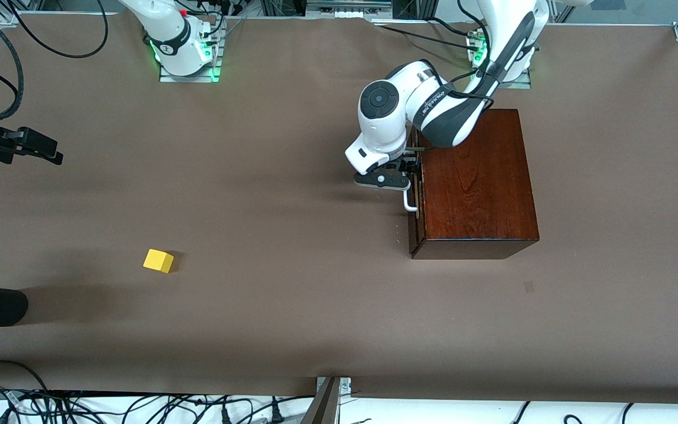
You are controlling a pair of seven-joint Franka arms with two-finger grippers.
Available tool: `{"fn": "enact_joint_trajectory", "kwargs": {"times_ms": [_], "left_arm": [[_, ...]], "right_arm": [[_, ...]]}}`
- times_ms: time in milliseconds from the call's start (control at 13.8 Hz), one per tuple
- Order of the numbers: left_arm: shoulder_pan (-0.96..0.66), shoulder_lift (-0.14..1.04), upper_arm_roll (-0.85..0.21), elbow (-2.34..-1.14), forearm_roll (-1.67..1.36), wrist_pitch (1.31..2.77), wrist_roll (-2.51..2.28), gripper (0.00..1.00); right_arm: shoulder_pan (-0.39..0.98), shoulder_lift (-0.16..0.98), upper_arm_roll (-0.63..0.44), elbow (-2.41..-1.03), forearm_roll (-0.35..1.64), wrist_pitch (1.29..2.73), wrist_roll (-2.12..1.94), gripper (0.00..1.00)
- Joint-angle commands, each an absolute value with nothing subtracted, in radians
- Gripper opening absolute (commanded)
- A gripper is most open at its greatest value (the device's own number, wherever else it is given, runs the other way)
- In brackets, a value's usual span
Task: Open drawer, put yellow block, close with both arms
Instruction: 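Close the left gripper on the white drawer handle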
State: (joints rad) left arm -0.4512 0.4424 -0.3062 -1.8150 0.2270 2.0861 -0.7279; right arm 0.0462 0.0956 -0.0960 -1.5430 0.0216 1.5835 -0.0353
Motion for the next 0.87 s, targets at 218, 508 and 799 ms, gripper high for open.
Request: {"fn": "enact_joint_trajectory", "kwargs": {"times_ms": [218,508,799], "left_arm": [[-0.454,0.448,-0.304,-1.836,0.176,2.169,-0.742,1.0],[-0.457,0.451,-0.304,-1.832,0.126,2.171,-0.741,1.0],[-0.511,0.453,-0.291,-1.816,0.106,2.171,-0.755,1.0]], "right_arm": [[0.058,0.092,-0.101,-1.548,0.003,1.591,-0.02,1.0],[0.058,0.092,-0.101,-1.551,0.002,1.603,-0.02,1.0],[0.057,0.1,-0.101,-1.551,0.003,1.6,-0.02,1.0]]}}
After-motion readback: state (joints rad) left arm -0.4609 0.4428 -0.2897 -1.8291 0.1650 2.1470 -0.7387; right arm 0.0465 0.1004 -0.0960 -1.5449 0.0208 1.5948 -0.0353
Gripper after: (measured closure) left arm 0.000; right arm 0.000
